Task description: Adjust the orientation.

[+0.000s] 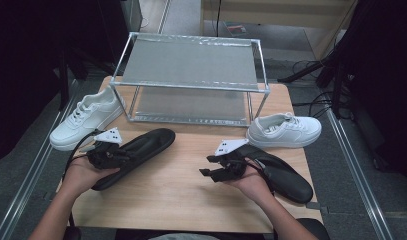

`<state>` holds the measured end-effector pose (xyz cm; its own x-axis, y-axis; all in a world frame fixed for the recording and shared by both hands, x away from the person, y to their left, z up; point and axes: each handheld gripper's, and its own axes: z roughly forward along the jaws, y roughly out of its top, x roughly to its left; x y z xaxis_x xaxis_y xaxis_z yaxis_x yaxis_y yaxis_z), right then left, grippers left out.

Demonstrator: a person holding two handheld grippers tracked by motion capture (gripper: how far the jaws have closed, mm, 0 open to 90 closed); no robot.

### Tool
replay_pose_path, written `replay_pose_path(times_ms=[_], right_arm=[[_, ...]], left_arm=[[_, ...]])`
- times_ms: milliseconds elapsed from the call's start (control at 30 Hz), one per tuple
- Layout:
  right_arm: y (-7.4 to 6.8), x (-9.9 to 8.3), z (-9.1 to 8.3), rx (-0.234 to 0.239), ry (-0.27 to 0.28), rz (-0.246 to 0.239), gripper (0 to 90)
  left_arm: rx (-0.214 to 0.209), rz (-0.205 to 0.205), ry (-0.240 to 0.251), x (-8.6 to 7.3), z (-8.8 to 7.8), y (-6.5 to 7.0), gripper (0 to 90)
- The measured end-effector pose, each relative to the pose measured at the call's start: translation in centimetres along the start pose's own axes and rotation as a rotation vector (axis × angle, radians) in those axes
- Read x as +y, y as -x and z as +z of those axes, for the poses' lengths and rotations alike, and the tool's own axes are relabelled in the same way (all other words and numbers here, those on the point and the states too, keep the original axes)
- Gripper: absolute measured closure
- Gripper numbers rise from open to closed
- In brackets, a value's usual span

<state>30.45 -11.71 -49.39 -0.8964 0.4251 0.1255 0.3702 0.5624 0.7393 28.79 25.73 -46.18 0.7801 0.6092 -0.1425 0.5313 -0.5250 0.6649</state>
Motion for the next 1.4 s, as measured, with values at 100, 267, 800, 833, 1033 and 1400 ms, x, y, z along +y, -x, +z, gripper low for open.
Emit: replay_pose_path(times_ms=[100, 267, 800, 833, 1033, 1400], right_arm=[[0.0, -0.2, -0.1, -0.003, 0.000, 0.003, 46.5], [0.0, -0.5, -0.5, -0.013, 0.000, 0.009, 46.4], [0.0, -2.1, -2.0, -0.059, 0.011, 0.051, 46.3], [0.0, -2.1, -2.1, -0.063, 0.014, 0.054, 46.3], [-0.1, -2.5, -2.5, -0.075, 0.015, 0.071, 46.3], [-0.5, -3.0, -2.4, -0.081, 0.007, 0.076, 46.2]], left_arm=[[-0.012, 0.013, -0.008, 0.7, 0.6, 0.5, 81.4], [-0.028, 0.043, -0.034, 2.1, 1.9, 1.4, 81.3], [-0.117, 0.084, -0.071, 6.0, 6.4, 4.7, 80.8], [-0.122, 0.087, -0.074, 6.2, 6.8, 4.9, 80.8], [-0.148, 0.106, -0.085, 6.9, 8.4, 5.7, 80.4], [-0.221, 0.094, -0.128, 6.2, 11.6, 6.0, 81.8]])
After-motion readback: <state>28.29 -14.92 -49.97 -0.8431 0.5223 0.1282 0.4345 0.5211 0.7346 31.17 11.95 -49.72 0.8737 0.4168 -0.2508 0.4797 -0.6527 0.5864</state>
